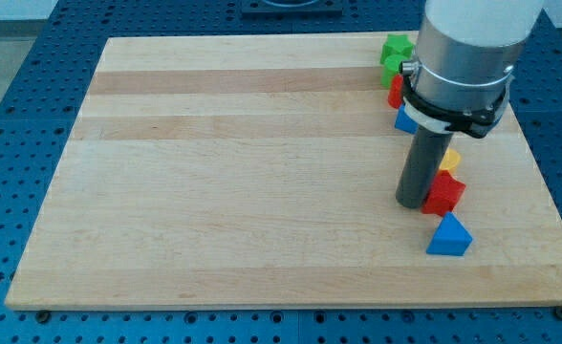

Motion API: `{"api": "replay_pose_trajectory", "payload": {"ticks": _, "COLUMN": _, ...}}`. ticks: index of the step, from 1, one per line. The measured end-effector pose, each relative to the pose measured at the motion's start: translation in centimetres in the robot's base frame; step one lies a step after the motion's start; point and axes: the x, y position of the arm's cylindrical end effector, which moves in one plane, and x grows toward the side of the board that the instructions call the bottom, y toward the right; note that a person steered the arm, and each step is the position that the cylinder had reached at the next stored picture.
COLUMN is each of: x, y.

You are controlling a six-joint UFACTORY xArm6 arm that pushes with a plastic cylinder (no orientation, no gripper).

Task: Place your arm left to the cube

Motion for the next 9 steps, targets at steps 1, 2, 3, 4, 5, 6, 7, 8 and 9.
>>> {"api": "replay_pose_trajectory", "payload": {"ticks": 1, "x": 0.0, "y": 0.3}}
{"api": "replay_pose_trajectory", "payload": {"ticks": 2, "x": 0.0, "y": 0.4}}
{"api": "replay_pose_trajectory", "payload": {"ticks": 3, "x": -0.7, "y": 0.1}}
{"api": "replay_pose_trajectory", "payload": {"ticks": 4, "x": -5.7, "y": -1.7}}
{"api": "replay_pose_trajectory", "payload": {"ticks": 5, "x": -11.4, "y": -2.5}}
{"api": "replay_pose_trajectory", "payload": {"ticks": 6, "x": -11.7, "y": -2.5}}
{"api": "replay_pose_trajectory", "payload": {"ticks": 7, "x": -11.7, "y": -2.5}}
{"api": "replay_pose_trajectory", "payload": {"ticks": 8, "x": -11.7, "y": -3.2}}
{"api": "replay_pose_trajectory", "payload": {"ticks": 9, "x": -11.7, "y": -6.9}}
